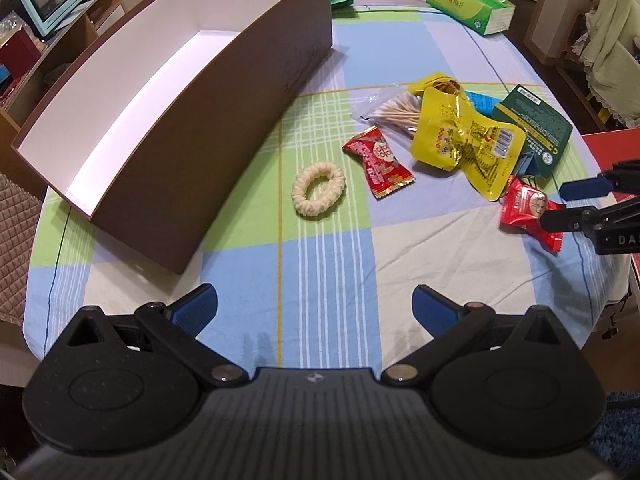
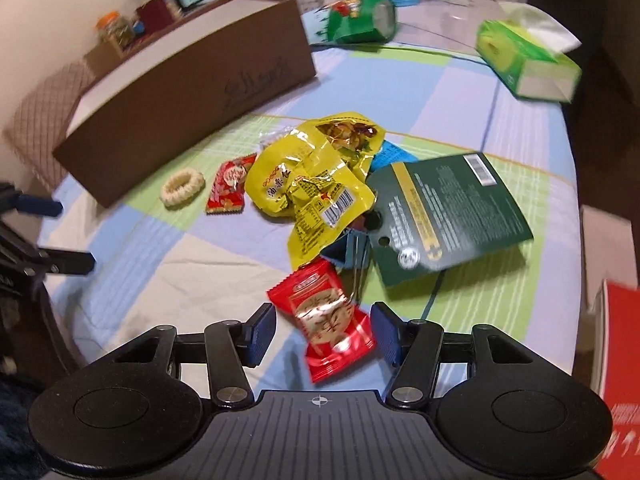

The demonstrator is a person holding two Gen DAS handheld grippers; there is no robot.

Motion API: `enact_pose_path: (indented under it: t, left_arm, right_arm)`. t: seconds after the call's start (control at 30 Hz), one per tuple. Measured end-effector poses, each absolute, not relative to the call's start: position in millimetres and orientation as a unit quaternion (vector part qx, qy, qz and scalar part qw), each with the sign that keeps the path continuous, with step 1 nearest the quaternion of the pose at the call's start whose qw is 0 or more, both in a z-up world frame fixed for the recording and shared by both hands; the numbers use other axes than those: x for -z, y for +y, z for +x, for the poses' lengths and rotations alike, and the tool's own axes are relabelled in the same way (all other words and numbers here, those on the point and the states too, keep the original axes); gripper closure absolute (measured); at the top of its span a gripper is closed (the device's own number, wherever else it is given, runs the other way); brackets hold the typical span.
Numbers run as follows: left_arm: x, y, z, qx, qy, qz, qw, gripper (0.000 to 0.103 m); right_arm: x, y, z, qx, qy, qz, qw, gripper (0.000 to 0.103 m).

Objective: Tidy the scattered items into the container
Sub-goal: 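Grasp the red candy packet with the right gripper while the left grasps the cream ring snack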

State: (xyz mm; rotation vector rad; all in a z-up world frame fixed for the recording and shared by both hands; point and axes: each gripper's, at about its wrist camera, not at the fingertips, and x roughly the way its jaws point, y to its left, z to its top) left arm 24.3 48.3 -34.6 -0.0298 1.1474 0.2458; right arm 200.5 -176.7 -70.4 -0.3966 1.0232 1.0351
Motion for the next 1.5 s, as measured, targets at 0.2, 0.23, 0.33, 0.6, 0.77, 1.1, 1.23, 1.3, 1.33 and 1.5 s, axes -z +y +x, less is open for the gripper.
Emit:
enact_pose_path:
  t: [0.2,0.23,0.33,0.6,0.77,1.1,1.23,1.3,1.33,1.5]
  left_arm:
    - [42,47,32,-0.118,0.546,-0.015,0.829,0.001]
    - [44,46,33,-0.119,0.547,-0.013,0.829,0.001]
    - [48,47,38,-0.121,0.55,-0.012,0.827,0.001]
    - [61,46,56,-0.12,0.547,0.001,0.829,0.001]
    - [71,47,69,-0.125,0.539,0.016,0.833,0.001]
    - [88,57,93,-0.151,0.5,0.051,0.851,0.019]
    - [94,63,102,-0.15,0.492,0.049,0.856,0.03]
    - [96,67,104,-0.143,0.488,0.034,0.861,0.037]
    - [96,70,104,-0.136,0.487,0.021,0.863,0.046]
    - [94,70,100,-0.103,0.491,-0.007,0.865,0.077]
  right_arm:
    - [88,-165,201,-0.493,0.451,-0.231,0.707,0.046]
    - [91,-164,199,-0.496,0.449,-0.238,0.704,0.046]
    - [93,-164,191,-0.502,0.428,-0.27,0.701,0.061]
    - [83,-175,186,-0.508,0.437,-0.299,0.68,0.06]
    - [86,-168,179,-0.521,0.42,-0.305,0.678,0.031]
    - [91,-173,185,-0.507,0.437,-0.3,0.679,0.066]
    - [90,-173,186,-0.507,0.439,-0.298,0.68,0.065]
    - [90,-173,187,-0.507,0.44,-0.297,0.679,0.065]
    - [90,-173,187,-0.507,0.44,-0.296,0.679,0.065]
    - [89,-174,189,-0.507,0.442,-0.293,0.679,0.066]
